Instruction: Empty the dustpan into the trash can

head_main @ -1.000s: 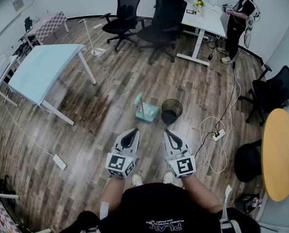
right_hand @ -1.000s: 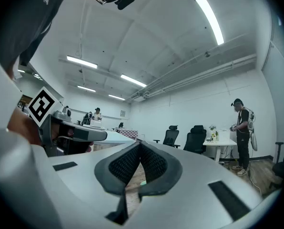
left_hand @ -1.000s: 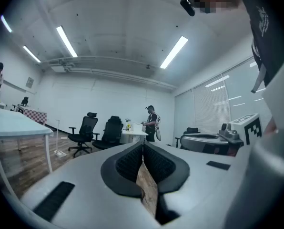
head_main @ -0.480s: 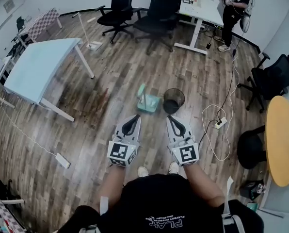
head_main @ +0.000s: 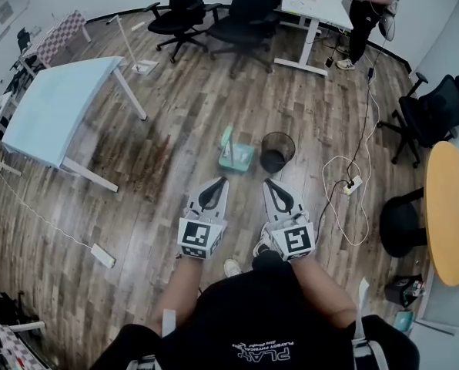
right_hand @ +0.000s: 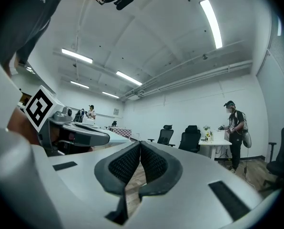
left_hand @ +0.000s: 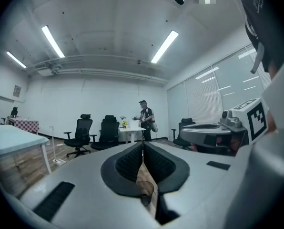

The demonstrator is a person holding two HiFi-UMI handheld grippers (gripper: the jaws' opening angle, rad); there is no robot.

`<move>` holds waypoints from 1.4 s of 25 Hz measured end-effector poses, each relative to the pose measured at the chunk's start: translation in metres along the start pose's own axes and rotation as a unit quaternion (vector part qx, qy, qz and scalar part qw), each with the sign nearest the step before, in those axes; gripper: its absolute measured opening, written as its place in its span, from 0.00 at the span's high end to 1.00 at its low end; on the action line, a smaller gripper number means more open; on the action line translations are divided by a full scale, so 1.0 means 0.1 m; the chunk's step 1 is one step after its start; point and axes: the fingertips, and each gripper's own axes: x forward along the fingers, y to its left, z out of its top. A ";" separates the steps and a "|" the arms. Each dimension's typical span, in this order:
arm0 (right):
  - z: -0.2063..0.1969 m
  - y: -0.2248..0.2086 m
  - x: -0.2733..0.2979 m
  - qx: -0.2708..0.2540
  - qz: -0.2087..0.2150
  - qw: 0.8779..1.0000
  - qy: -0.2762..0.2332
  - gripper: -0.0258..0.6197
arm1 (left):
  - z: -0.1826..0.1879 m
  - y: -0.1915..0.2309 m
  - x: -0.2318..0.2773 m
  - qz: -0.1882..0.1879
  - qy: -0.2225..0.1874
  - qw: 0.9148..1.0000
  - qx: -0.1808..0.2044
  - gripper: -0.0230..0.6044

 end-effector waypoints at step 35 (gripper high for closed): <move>-0.79 -1.90 1.54 0.042 0.033 0.998 0.034 0.92 | -0.61 0.79 2.18 0.068 0.118 0.988 -0.072 0.93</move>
